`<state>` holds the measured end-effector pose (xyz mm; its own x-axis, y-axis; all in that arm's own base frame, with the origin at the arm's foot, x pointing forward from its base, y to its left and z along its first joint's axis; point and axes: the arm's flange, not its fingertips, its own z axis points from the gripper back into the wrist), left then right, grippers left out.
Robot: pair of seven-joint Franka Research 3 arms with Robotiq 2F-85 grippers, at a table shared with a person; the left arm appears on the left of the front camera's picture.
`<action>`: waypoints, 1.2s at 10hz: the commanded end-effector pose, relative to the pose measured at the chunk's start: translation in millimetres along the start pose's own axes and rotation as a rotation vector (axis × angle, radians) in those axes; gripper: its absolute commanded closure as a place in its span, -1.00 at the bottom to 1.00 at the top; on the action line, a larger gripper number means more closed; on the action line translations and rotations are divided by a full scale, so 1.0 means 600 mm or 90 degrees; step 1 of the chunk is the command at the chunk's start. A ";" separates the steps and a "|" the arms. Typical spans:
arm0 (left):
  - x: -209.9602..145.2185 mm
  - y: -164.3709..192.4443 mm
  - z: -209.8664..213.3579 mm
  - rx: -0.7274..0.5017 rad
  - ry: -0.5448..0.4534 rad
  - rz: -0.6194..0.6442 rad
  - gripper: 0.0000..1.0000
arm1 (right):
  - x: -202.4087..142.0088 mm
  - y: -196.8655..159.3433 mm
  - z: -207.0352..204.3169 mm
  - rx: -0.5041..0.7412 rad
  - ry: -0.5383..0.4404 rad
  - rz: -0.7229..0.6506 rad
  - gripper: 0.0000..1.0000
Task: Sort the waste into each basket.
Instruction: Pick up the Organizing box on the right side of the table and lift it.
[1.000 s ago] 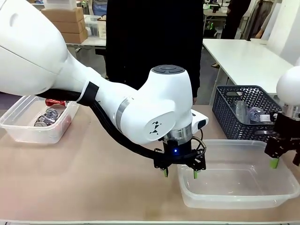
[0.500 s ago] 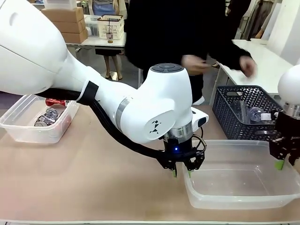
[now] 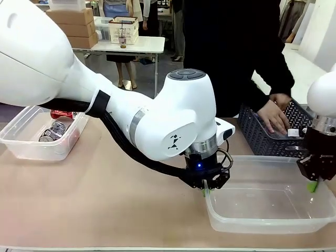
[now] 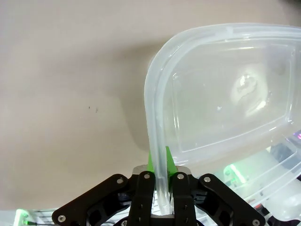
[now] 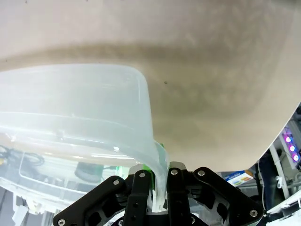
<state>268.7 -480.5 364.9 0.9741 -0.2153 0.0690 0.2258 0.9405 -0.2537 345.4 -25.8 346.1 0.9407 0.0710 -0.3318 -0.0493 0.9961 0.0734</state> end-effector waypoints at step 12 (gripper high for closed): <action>-0.087 0.331 0.402 0.059 -0.145 0.117 1.00 | -0.138 0.281 0.242 -0.035 0.027 0.102 1.00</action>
<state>241.9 -285.2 546.1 0.9794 -0.0401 0.1979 0.0924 0.9605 -0.2623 299.4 148.7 527.5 0.9418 0.2089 -0.2634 -0.1722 0.9727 0.1556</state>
